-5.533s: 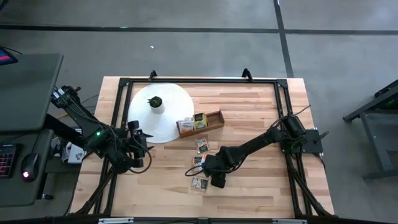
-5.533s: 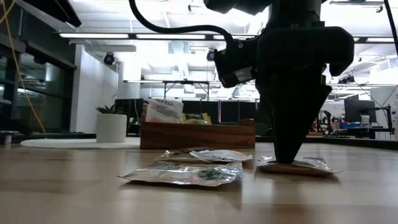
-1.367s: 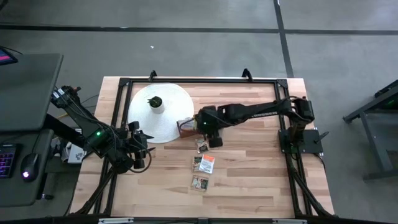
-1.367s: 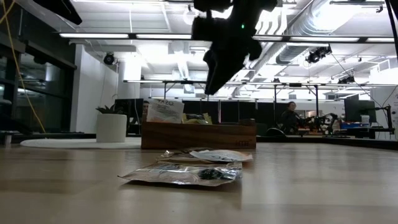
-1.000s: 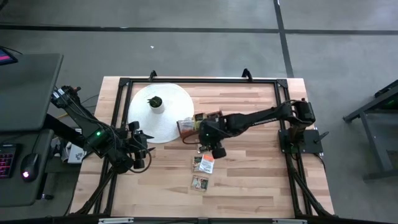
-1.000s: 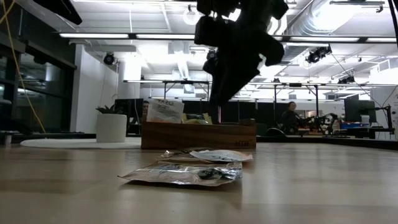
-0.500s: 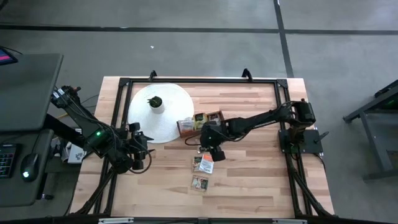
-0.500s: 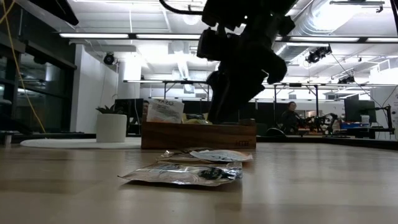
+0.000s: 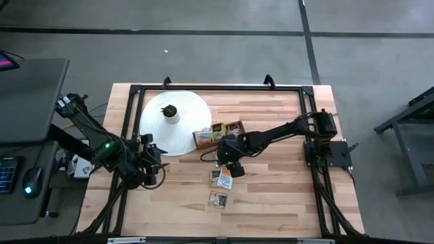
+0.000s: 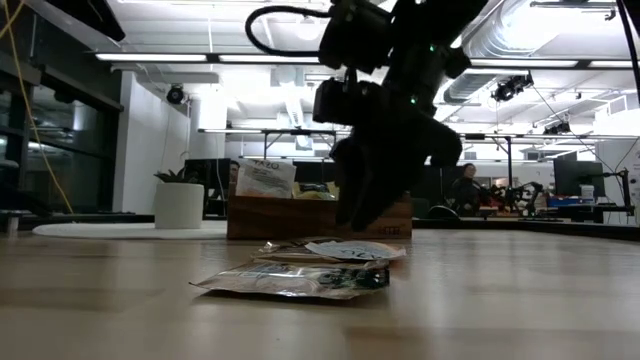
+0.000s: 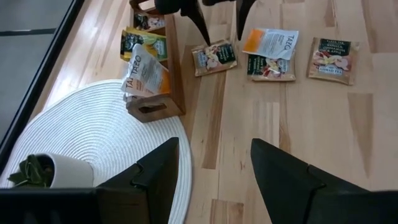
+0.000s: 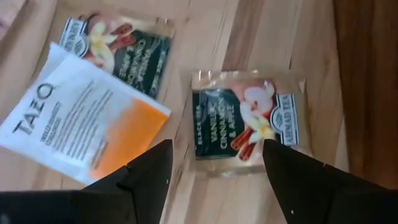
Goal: Pick & Place Tea
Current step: Put the brown tea bag into the right section of the wooden organizer
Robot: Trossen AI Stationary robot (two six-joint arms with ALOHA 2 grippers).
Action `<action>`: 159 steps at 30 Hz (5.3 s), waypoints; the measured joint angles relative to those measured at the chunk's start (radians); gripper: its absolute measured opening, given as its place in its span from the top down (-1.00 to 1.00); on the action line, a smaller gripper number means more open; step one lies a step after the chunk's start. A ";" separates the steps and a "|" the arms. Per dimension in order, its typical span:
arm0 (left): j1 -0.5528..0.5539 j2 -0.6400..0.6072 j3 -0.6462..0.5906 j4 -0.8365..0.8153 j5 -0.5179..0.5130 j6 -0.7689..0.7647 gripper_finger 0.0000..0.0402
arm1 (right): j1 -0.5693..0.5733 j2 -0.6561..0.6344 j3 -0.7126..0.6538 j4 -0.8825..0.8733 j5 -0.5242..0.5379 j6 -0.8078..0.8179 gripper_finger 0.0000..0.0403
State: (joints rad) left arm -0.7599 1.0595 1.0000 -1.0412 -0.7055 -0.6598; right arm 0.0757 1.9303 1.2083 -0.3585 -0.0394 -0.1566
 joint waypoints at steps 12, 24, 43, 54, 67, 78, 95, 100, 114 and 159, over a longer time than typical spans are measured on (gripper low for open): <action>0.000 0.000 0.000 0.000 0.030 -0.003 0.03 | 0.000 0.071 0.005 0.017 -0.003 0.001 -0.20; 0.000 0.000 0.000 0.000 0.045 -0.003 0.03 | 0.001 0.112 0.006 -0.011 0.033 0.026 0.12; 0.000 0.000 0.000 0.000 0.045 -0.002 0.03 | 0.015 0.087 0.001 -0.009 0.086 0.245 0.96; 0.000 0.000 0.000 0.000 0.044 0.006 0.03 | 0.050 -0.042 -0.005 -0.041 0.132 0.474 1.00; 0.000 0.000 0.000 0.126 -0.010 0.180 0.03 | 0.059 -0.195 -0.002 0.079 -0.304 0.829 1.00; 0.106 0.090 0.000 0.542 0.167 0.700 0.03 | 0.035 -0.201 -0.001 0.192 -0.693 0.995 1.00; 0.272 0.324 0.000 0.871 0.495 0.805 0.03 | 0.084 -0.201 0.000 0.258 -0.685 1.032 1.00; 0.277 0.346 0.000 0.913 0.517 0.802 0.03 | 0.104 -0.201 0.000 0.258 -0.670 1.020 1.00; 0.279 0.351 0.000 0.973 0.465 0.794 0.03 | 0.104 -0.202 0.001 0.245 -0.544 0.952 1.00; 0.354 0.434 0.000 0.990 0.521 0.788 0.99 | 0.100 -0.202 0.001 0.268 -0.532 0.961 1.00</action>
State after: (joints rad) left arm -0.4061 1.4937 1.0000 -0.0514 -0.1843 0.1285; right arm 0.1757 1.7283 1.2091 -0.0910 -0.5715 0.8040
